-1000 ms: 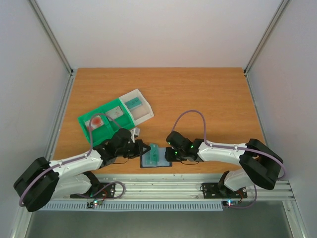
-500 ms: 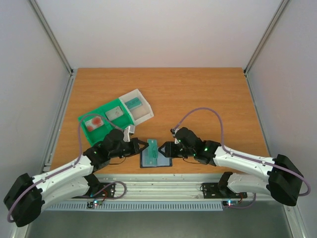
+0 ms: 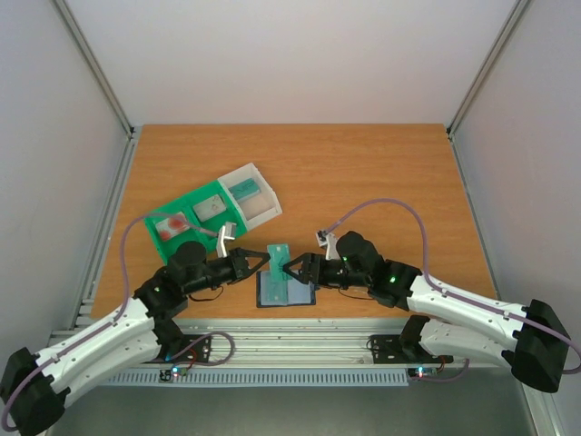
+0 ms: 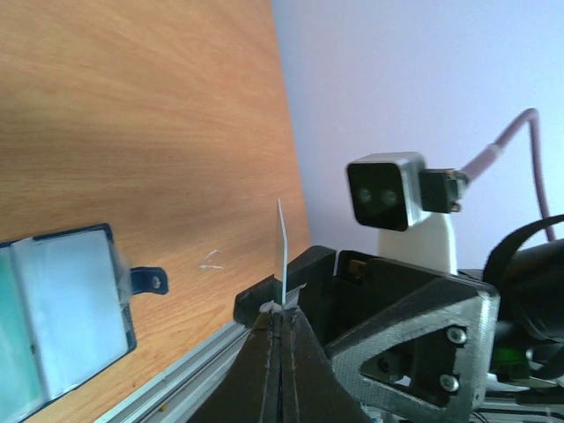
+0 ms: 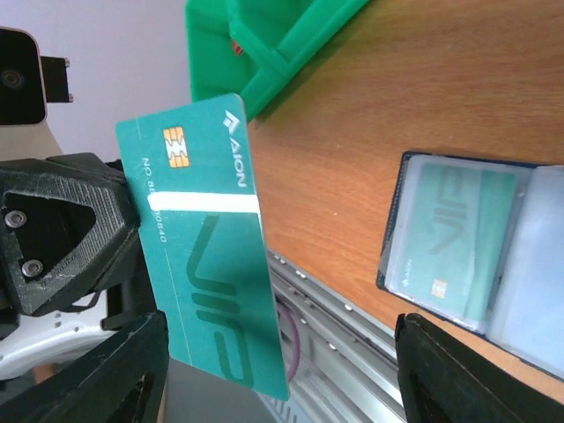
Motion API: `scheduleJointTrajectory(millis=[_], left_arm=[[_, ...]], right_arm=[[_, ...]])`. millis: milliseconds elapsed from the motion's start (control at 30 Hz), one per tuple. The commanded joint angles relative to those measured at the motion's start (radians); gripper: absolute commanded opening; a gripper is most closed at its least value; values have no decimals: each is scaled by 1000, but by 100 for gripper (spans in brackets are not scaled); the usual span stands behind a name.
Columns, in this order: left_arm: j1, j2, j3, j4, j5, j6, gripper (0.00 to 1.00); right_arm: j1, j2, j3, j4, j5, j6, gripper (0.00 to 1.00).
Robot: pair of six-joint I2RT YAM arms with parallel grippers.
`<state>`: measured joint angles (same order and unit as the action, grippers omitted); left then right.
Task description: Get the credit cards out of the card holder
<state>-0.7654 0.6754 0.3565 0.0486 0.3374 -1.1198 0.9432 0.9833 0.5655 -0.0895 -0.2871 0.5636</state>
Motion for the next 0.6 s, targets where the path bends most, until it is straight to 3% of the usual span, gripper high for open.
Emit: scheduleJointTrajectory(millis=[0,367,500,567], left_arm=[[-3,-28,-28,131,22,-58,0],[-4,-33,-62,200,24,-93,0],[-4,-32,-63,199,34,-81,0],[-4,-34,-63,193,44,-73,8]], right_arm=[[-3,-6,8,67,-54,41,67],[-3,-39,-20,146,-92,-2,12],[-3,-66,-26,130,-111,-45,1],[-4,-85,-26,111,-123,-80,1]])
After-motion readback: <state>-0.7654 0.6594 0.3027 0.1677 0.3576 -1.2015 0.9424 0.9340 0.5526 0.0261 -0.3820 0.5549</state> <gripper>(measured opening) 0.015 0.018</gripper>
